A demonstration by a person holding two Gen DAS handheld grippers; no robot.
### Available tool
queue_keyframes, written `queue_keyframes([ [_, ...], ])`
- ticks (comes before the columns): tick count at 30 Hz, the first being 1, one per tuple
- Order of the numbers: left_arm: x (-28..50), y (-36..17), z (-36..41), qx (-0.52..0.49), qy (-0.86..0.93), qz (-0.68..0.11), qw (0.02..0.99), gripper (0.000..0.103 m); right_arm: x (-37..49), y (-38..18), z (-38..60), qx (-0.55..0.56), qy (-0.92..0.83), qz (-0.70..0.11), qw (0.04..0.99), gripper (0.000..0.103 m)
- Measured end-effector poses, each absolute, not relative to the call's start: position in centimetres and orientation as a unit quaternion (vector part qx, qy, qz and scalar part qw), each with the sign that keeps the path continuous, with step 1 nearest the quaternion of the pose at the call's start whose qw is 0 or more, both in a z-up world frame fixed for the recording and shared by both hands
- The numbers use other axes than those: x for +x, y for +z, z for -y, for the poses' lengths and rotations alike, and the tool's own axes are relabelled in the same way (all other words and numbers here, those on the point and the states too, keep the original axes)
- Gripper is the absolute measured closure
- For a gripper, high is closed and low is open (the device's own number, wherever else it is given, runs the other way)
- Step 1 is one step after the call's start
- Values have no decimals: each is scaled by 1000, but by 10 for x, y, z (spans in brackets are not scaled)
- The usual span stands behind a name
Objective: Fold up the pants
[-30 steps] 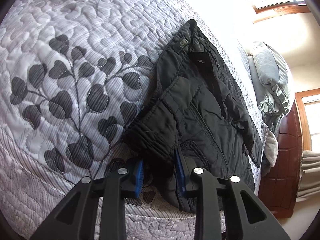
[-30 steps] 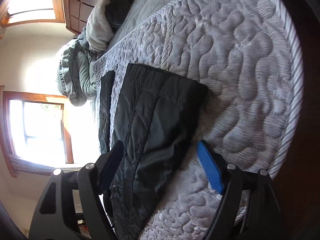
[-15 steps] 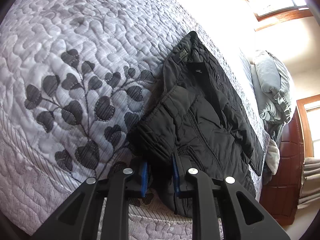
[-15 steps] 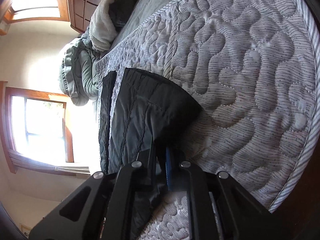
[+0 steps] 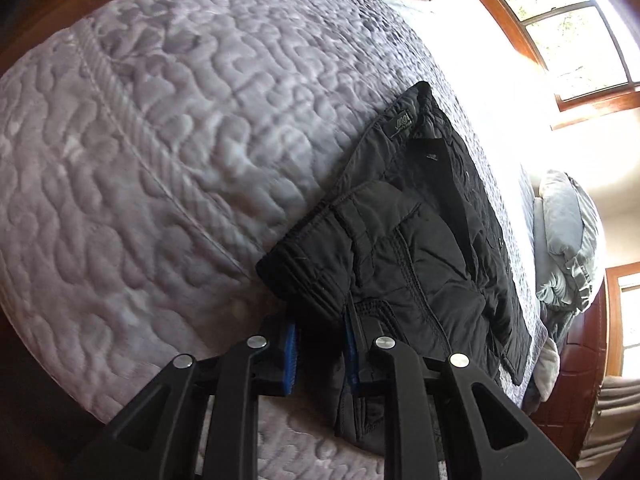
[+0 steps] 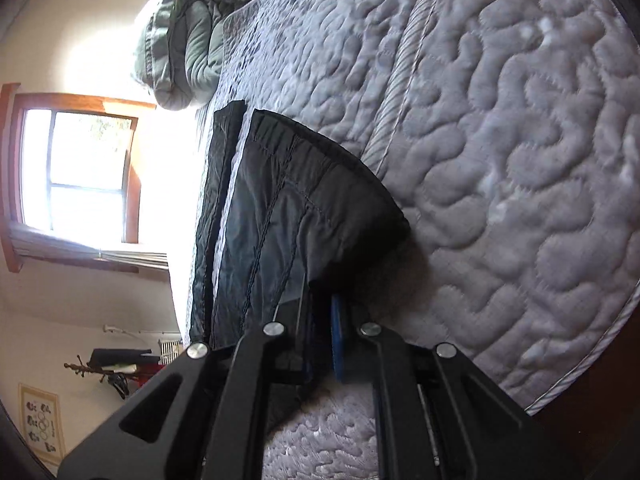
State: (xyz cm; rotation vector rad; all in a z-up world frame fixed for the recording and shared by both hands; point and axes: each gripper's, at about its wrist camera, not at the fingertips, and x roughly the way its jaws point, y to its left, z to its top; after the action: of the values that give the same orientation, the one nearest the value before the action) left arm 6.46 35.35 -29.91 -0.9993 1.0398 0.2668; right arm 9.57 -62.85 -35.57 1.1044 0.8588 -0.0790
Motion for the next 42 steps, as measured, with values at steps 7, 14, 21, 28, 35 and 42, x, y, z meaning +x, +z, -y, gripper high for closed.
queue_keyframes([
  [7,63,-310,-363,-450,115,-495,734,77,94,-359,618,475,-59,-421,771,80],
  [14,45,-253,-377,-339,152,-506,778,8,78,-275,601,329,-100,-405,847,54],
  [21,136,-213,-397,-315,87,-493,806,4,142,-317,574,305,-86,-473,822,48],
  [28,252,-225,-395,-254,29,-535,805,4,137,-329,582,305,-108,-513,795,50],
  [35,337,-266,-412,-268,-19,-573,774,4,193,-246,559,265,-48,-482,834,20],
  [42,387,-307,-416,-269,-49,-591,759,4,315,-214,540,256,0,-472,844,17],
])
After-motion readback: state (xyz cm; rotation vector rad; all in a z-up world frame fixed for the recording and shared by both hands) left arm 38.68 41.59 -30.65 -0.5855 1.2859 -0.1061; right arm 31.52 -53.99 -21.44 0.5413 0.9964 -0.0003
